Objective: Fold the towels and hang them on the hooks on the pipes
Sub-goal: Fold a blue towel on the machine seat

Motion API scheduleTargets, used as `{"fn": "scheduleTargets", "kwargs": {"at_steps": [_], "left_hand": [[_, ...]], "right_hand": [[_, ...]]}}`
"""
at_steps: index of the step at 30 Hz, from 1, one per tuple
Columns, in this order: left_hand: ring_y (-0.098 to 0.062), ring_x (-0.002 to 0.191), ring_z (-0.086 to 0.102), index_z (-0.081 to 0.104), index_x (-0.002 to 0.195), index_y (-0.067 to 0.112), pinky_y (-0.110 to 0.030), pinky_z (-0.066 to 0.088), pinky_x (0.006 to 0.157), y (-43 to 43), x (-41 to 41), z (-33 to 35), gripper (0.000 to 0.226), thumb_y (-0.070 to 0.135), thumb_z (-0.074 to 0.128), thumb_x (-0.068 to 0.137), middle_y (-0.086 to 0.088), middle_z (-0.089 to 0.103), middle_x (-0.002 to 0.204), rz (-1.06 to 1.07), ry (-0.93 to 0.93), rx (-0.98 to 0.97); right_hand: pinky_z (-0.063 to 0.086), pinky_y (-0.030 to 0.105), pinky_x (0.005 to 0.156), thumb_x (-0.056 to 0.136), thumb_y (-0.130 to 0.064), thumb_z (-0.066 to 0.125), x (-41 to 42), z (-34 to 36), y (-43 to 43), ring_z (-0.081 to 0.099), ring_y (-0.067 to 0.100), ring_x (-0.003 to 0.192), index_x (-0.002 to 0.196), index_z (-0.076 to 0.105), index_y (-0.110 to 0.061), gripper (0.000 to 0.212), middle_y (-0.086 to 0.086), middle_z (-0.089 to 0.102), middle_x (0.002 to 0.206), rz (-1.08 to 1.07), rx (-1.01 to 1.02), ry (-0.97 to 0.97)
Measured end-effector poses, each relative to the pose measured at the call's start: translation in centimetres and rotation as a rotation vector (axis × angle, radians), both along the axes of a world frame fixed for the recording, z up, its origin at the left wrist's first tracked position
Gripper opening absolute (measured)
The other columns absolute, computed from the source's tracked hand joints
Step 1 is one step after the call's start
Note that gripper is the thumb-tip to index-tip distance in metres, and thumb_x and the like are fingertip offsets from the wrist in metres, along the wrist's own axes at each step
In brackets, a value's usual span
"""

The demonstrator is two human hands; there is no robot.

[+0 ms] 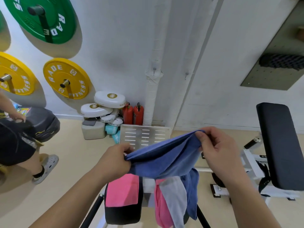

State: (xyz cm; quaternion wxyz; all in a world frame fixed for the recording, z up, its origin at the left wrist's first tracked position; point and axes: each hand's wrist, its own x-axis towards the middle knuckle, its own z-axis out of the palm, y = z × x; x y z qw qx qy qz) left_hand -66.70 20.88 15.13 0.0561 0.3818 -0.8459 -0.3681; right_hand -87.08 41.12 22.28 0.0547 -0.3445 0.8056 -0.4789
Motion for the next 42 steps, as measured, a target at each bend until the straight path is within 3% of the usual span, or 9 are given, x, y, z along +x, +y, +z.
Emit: {"fn": "scheduleTargets", "kwargs": {"at_steps": [6, 8, 11, 15, 24, 32, 35, 38, 42], "left_hand": [[-0.023, 0.068, 0.048, 0.064, 0.082, 0.008, -0.029, 0.038, 0.055, -1.7, -1.1, 0.4, 0.011, -0.002, 0.059, 0.081, -0.010, 0.057, 0.073, 0.321, 0.107, 0.420], [-0.022, 0.067, 0.043, 0.059, 0.079, 0.012, -0.028, 0.033, 0.054, -2.4, -2.1, 1.6, 0.011, 0.001, 0.061, 0.080, -0.011, 0.051, 0.073, 0.374, 0.151, 0.374], [-0.024, 0.058, 0.047, 0.055, 0.077, 0.012, -0.029, 0.039, 0.050, -2.8, -3.3, 3.4, 0.012, 0.003, 0.064, 0.076, -0.009, 0.054, 0.068, 0.378, 0.173, 0.219], [-0.025, 0.061, 0.063, 0.062, 0.073, 0.008, -0.041, 0.061, 0.060, -3.3, -3.9, 4.3, 0.008, 0.004, 0.069, 0.072, -0.015, 0.068, 0.068, 0.333, 0.166, 0.161], [-0.032, 0.088, 0.070, 0.075, 0.093, 0.009, -0.044, 0.062, 0.076, -1.5, -5.2, 4.0, 0.026, 0.017, 0.050, 0.094, -0.017, 0.073, 0.090, -0.039, -0.136, 0.034], [-0.024, 0.061, 0.060, 0.067, 0.075, 0.001, -0.033, 0.050, 0.057, -2.1, -5.1, 7.3, 0.011, 0.005, 0.058, 0.080, -0.014, 0.064, 0.063, 0.121, -0.096, 0.371], [-0.018, 0.063, 0.067, 0.069, 0.085, 0.009, -0.028, 0.049, 0.054, -2.3, -4.3, 8.3, 0.014, 0.002, 0.058, 0.082, -0.011, 0.069, 0.072, -0.073, -0.154, 0.337], [-0.019, 0.073, 0.066, 0.065, 0.092, 0.016, -0.031, 0.050, 0.059, -2.6, -3.8, 9.0, 0.023, -0.005, 0.056, 0.089, -0.010, 0.070, 0.081, -0.205, 0.037, 0.353], [-0.008, 0.073, 0.065, 0.078, 0.088, 0.027, -0.025, 0.057, 0.072, -1.9, -4.6, 8.4, 0.039, 0.001, 0.051, 0.096, 0.007, 0.075, 0.086, -0.246, 0.058, 0.114]], "right_hand": [[0.054, 0.026, 0.071, 0.100, -0.020, 0.063, -4.0, -1.4, 1.5, 0.072, 0.017, 0.078, 0.092, 0.072, -0.024, 0.013, -0.001, 0.075, 0.078, -0.143, 0.042, -0.077], [0.050, 0.016, 0.061, 0.099, -0.020, 0.064, -4.2, -2.2, 1.7, 0.070, 0.012, 0.067, 0.089, 0.072, -0.023, 0.013, 0.002, 0.073, 0.070, -0.143, 0.056, -0.101], [0.048, 0.026, 0.061, 0.099, -0.022, 0.065, -4.1, -3.0, 1.9, 0.067, 0.012, 0.057, 0.085, 0.072, -0.024, 0.016, 0.008, 0.071, 0.063, -0.152, -0.034, -0.193], [0.051, 0.030, 0.068, 0.098, -0.023, 0.068, -4.2, -3.3, 2.0, 0.067, 0.014, 0.069, 0.086, 0.076, -0.023, 0.015, 0.001, 0.075, 0.070, -0.194, -0.203, -0.352], [0.056, 0.043, 0.086, 0.097, -0.030, 0.069, -5.8, -4.6, 2.6, 0.070, 0.022, 0.084, 0.086, 0.076, -0.028, 0.014, 0.004, 0.078, 0.084, -0.250, -0.171, -0.359], [0.053, 0.014, 0.067, 0.099, -0.016, 0.066, -7.5, -3.9, 4.5, 0.067, -0.002, 0.066, 0.090, 0.075, -0.021, 0.013, -0.010, 0.077, 0.074, -0.164, -0.116, -0.309], [0.057, 0.016, 0.065, 0.098, -0.013, 0.066, -7.7, -3.5, 5.1, 0.070, 0.010, 0.073, 0.091, 0.075, -0.020, 0.014, 0.004, 0.078, 0.080, -0.150, -0.132, -0.312], [0.059, 0.042, 0.077, 0.100, -0.016, 0.063, -8.2, -3.5, 5.2, 0.066, 0.035, 0.077, 0.093, 0.076, -0.021, 0.015, 0.026, 0.073, 0.090, -0.155, -0.109, -0.298], [0.059, 0.049, 0.079, 0.104, -0.023, 0.057, -8.7, -4.2, 4.6, 0.068, 0.046, 0.090, 0.092, 0.074, -0.025, 0.022, 0.025, 0.072, 0.093, -0.163, -0.023, -0.287]]}}
